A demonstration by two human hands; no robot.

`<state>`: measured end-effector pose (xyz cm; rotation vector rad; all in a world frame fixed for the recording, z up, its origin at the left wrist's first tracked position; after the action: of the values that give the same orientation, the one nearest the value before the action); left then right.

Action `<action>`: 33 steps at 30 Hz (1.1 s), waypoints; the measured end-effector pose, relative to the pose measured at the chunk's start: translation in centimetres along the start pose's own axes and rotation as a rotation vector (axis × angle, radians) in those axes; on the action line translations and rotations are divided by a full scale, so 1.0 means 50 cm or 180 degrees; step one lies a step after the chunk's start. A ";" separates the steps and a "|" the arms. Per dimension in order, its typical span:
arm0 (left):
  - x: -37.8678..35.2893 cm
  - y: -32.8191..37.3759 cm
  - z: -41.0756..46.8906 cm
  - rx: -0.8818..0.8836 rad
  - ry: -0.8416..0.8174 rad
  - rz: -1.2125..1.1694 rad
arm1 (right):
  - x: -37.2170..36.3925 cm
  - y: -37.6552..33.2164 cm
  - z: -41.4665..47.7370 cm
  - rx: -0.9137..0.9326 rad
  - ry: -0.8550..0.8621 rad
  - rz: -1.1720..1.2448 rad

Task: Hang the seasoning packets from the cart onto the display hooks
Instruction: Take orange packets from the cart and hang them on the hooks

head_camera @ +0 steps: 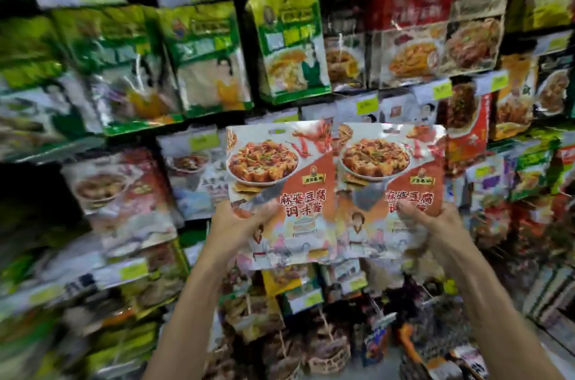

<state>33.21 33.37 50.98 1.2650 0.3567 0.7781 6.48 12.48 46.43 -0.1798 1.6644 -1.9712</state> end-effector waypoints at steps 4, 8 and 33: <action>0.180 0.016 -0.029 -0.0079 0.0253 0.0045 | -0.183 0.012 0.022 0.0063 -0.0319 0.0169; 0.342 -0.009 -0.051 0.0011 0.0524 -0.0096 | -0.350 0.031 0.012 0.0049 -0.0712 0.0339; 0.584 -0.220 0.062 0.0706 0.0635 -0.0248 | -0.648 0.108 -0.015 -0.0212 -0.0970 0.0301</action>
<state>59.17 50.37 46.48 1.3744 0.6652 0.8166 35.09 28.40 48.95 -0.3981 1.5113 -1.7222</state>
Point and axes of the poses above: each hand's wrist, its own z-axis towards the middle knuckle, its own x-axis out of the back of the hand, y = z × x, the point moved 7 cm from there along z, towards the middle knuckle, and after that the axes turned 2 degrees about z, right-handed, at the moved point
